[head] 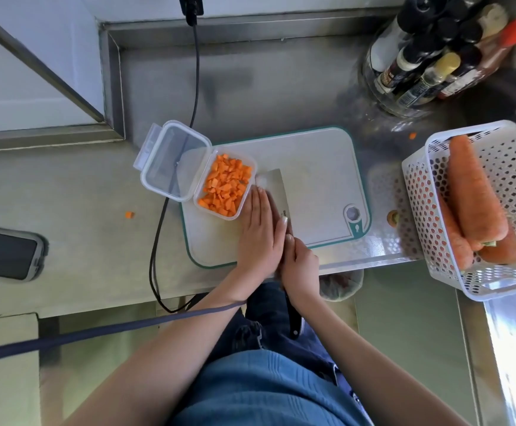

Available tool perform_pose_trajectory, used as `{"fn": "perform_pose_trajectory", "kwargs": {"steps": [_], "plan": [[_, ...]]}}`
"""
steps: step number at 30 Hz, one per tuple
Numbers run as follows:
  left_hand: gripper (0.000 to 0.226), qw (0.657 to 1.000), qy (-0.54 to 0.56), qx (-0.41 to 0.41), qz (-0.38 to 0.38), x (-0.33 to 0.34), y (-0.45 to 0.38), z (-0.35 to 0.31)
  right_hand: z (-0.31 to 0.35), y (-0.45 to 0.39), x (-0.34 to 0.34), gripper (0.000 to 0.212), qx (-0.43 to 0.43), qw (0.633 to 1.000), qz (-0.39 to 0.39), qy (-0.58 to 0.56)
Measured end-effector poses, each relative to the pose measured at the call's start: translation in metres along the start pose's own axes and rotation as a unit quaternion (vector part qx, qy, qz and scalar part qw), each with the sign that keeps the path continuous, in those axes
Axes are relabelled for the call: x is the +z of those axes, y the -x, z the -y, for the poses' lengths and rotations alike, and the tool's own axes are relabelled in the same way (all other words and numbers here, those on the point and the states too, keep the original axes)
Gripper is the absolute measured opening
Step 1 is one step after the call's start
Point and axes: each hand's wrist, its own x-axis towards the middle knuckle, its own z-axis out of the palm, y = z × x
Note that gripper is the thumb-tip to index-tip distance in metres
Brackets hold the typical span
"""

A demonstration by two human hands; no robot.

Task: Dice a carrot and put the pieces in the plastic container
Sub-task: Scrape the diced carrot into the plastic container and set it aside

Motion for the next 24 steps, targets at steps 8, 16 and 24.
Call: {"fn": "perform_pose_trajectory", "kwargs": {"steps": [8,16,24], "plan": [[0.074,0.998,-0.037,0.045,0.009,0.014,0.000,-0.001,-0.006,0.006,0.005,0.034,0.032,0.995,0.016,-0.091],[0.069,0.995,-0.028,0.086,-0.034,-0.014,-0.012,-0.024,0.016,0.006,-0.010,0.037,-0.035,0.995,-0.029,-0.093],[0.057,0.990,-0.039,0.035,-0.135,-0.068,-0.041,-0.001,0.079,-0.001,0.012,0.041,-0.095,0.988,0.035,-0.118]]}}
